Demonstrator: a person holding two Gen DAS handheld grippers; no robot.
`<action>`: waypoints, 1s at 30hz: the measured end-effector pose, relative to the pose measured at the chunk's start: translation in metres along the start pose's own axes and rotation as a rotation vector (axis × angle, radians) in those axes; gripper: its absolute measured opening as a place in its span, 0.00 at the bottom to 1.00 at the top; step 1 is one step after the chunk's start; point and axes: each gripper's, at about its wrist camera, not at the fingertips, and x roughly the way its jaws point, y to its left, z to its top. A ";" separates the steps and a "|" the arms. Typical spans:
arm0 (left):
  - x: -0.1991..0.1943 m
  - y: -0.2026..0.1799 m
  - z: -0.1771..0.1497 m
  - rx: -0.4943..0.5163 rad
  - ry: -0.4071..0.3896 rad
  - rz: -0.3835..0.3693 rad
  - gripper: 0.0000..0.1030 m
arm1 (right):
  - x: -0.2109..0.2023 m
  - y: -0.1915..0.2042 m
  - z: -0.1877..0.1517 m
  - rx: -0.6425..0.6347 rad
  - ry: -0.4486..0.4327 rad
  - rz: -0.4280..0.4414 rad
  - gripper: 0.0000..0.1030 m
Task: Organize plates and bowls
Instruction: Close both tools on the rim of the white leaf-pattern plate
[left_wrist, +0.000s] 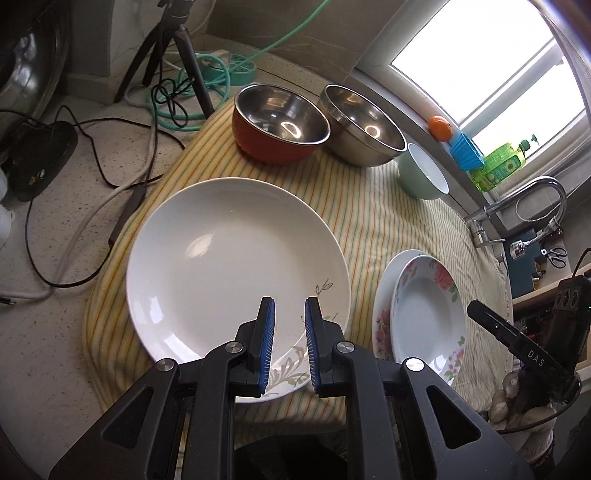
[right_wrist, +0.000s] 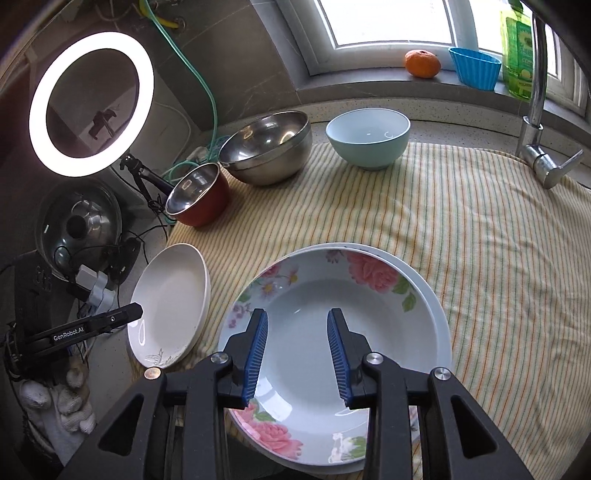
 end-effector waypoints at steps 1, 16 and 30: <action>-0.002 0.004 0.000 -0.007 -0.006 0.009 0.13 | 0.002 0.005 0.002 -0.010 0.001 0.007 0.30; -0.022 0.062 0.000 -0.105 -0.077 0.135 0.13 | 0.050 0.074 0.020 -0.146 0.084 0.050 0.30; -0.011 0.082 0.003 -0.119 -0.076 0.166 0.13 | 0.094 0.088 0.027 -0.141 0.169 0.039 0.30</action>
